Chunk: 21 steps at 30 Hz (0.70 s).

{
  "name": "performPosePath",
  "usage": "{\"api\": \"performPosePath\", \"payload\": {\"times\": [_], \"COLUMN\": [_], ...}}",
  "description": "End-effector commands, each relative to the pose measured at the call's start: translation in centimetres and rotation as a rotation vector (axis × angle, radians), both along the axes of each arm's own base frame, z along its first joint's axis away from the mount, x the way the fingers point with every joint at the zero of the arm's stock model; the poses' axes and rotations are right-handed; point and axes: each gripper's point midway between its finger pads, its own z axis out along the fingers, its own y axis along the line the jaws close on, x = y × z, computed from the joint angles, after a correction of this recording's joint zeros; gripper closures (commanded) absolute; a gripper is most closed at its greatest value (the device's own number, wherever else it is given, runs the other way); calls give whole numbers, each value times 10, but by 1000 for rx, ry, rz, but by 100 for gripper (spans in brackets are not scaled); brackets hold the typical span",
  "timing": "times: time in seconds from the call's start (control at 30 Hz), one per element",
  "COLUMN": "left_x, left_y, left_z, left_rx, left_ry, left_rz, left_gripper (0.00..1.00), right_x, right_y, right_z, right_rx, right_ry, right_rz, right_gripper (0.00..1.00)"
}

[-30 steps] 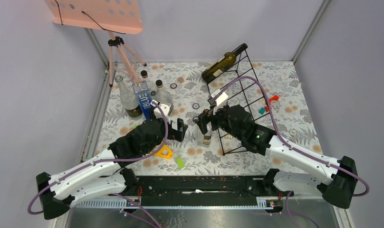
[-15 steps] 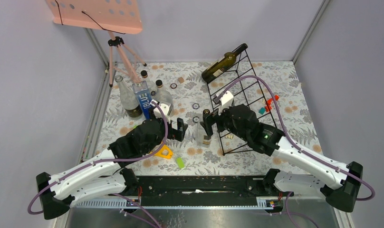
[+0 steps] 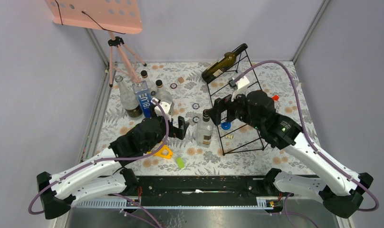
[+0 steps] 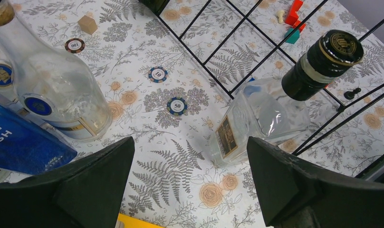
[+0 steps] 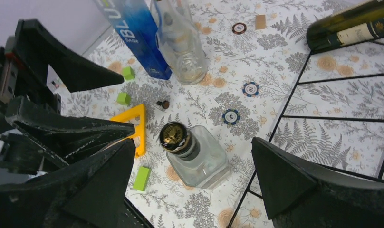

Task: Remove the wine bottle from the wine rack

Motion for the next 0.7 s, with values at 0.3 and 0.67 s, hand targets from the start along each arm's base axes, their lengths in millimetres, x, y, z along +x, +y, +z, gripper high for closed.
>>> {"api": "performPosePath", "payload": {"times": [0.3,0.67], "left_x": [27,0], "left_y": [-26,-53], "left_z": [55,58], "left_rx": [-119,-111], "left_ry": [-144,-202], "left_rz": [-119,-375], "left_gripper": [1,1], "right_x": [-9,-2], "right_y": [-33,-68], "right_z": [46,24], "right_rx": [211,128], "right_ry": [145,138], "right_rz": [-52,-209], "right_gripper": [0,0]}}
